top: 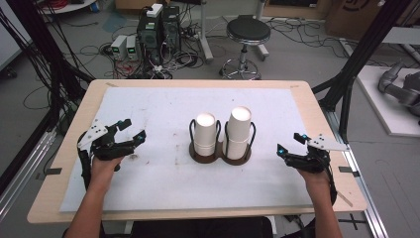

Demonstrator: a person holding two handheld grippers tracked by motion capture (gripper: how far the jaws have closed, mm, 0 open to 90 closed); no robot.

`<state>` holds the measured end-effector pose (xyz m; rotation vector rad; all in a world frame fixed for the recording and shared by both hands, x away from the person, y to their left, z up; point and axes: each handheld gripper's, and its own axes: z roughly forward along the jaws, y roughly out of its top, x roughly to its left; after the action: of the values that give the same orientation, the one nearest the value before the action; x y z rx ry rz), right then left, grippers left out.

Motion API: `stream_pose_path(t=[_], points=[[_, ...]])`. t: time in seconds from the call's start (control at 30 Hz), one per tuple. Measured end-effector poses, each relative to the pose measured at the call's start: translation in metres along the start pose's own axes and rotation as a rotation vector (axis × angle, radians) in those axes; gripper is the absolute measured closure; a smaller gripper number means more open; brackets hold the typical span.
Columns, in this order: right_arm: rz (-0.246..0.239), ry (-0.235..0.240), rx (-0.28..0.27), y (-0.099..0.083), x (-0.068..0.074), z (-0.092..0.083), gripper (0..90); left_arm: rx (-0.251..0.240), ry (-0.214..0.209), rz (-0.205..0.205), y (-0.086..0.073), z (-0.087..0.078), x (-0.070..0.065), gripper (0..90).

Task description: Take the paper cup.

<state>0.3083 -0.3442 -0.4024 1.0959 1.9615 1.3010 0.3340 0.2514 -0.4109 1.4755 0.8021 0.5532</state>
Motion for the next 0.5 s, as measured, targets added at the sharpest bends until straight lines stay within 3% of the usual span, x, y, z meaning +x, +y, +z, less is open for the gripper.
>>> stream_pose_path(t=[0.23,0.5], points=[[0.011,-0.003,-0.008,-0.0016,-0.0045,0.002,20.4,0.008,-0.001,-0.005,-0.0003,0.0034,-0.0002,20.2],[-0.002,-0.008,-0.012,0.0031,0.0029,0.0047,20.4,0.017,-0.005,-0.006,0.0,0.0042,0.0023,20.2]])
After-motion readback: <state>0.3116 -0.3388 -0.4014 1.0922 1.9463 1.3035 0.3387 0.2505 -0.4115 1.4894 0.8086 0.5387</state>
